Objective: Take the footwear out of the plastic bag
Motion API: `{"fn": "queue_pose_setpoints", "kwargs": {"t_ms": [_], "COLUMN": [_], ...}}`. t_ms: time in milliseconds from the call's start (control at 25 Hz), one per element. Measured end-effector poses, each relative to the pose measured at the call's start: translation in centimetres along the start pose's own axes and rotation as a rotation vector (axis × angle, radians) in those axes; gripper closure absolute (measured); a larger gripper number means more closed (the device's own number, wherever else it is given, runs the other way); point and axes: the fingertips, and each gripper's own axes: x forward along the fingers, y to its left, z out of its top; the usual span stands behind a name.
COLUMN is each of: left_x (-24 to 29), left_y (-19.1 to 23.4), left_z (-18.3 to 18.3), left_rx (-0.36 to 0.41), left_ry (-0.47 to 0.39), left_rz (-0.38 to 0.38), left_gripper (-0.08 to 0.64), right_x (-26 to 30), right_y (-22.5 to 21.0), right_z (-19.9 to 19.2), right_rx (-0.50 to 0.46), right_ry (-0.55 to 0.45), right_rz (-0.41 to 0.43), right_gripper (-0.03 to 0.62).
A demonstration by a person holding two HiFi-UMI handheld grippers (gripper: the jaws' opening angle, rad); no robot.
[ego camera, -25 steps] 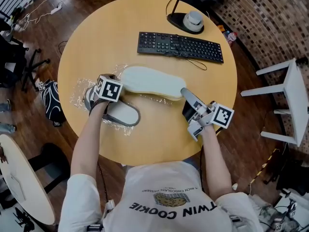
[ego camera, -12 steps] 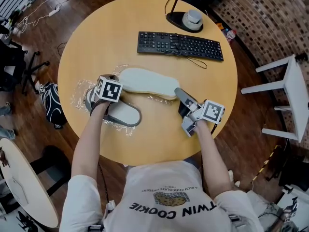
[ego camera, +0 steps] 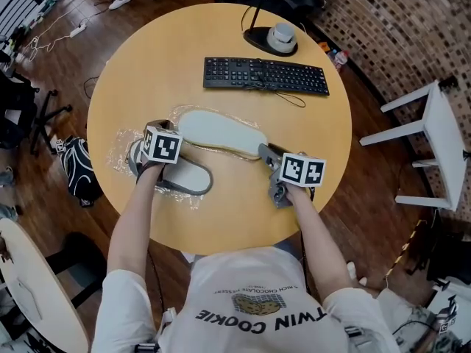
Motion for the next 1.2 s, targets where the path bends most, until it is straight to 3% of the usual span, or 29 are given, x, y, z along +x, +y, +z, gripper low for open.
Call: {"fn": "queue_pose_setpoints", "kwargs": {"t_ms": [280,480,880,1200], "left_x": [-5.6,-9.4,-15.7,-19.1], "left_y": [-1.9,-4.9,-13.1,-24.7], "left_z": [1.5,1.4,-0.4,0.1], "left_rx": [-0.075,-0.146,-0.307,-0.359], "left_ry": [-0.185,-0.294,-0.385,-0.403], "left_rz": [-0.020,-0.066,-0.105,-0.056], "left_gripper": [0.558,0.558,0.558,0.558], "right_x": [0.0,-0.3,-4.0,-11.9], "right_y": [-1.6,-0.9,4.2,3.7], "right_z": [-1.9,-1.6,-2.7,-4.9], "right_rx": [-0.197,-0.266,-0.376,-0.517], "right_ry": [0.089,0.108,0.053,0.021], "right_rz": [-0.206,-0.209,-0.032,0.116], "right_gripper": [0.459,0.434,0.437,0.462]}}
